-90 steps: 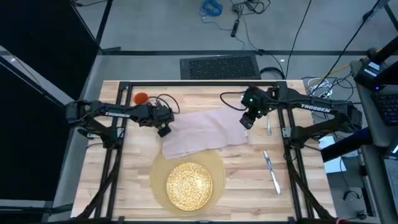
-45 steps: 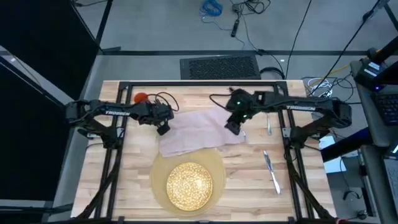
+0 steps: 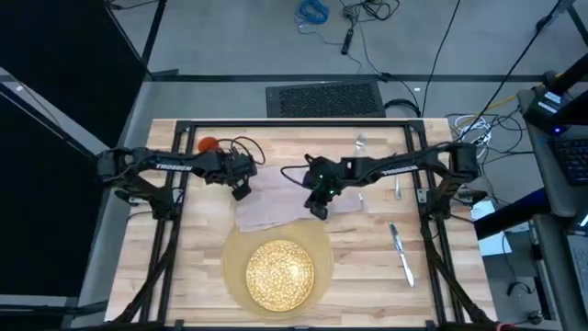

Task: Set table place
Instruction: Fold the light orange napkin on the table

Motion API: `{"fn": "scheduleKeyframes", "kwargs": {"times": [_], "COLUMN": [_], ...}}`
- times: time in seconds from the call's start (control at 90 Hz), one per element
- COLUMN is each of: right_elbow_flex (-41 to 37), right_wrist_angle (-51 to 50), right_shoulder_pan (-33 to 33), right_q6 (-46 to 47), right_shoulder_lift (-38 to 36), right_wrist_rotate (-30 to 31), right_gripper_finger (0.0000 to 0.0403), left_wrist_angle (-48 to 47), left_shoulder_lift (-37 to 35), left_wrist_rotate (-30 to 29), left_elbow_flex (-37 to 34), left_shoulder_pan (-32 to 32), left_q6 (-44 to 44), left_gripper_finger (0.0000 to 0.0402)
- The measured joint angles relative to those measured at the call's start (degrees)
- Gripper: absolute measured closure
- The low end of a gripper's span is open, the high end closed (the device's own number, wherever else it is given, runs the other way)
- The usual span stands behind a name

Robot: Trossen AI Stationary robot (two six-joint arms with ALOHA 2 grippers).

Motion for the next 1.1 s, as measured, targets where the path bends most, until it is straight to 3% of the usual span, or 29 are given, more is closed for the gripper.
{"fn": "scheduleKeyframes", "kwargs": {"times": [0.344, 0.589, 1.1], "right_elbow_flex": [0.0, 0.0, 0.0], "right_wrist_angle": [3.2, 3.7, 0.9], "right_shoulder_pan": [0.0, 0.0, 1.5], "right_q6": [1.0, 1.6, 2.5], "right_shoulder_lift": [5.9, 9.1, 9.6], "right_wrist_rotate": [1.5, 1.5, 1.4], "right_gripper_finger": [0.0403, 0.0403, 0.0403], "left_wrist_angle": [6.8, 6.7, 6.6], "left_shoulder_lift": [0.0, 0.0, 0.0], "left_wrist_rotate": [3.4, 3.9, 4.0], "left_elbow_flex": [0.0, 0.0, 0.0], "left_shoulder_pan": [-0.1, -0.1, -0.1], "left_q6": [2.0, 1.9, 1.7], "left_gripper_finger": [0.0401, 0.0401, 0.0401]}}
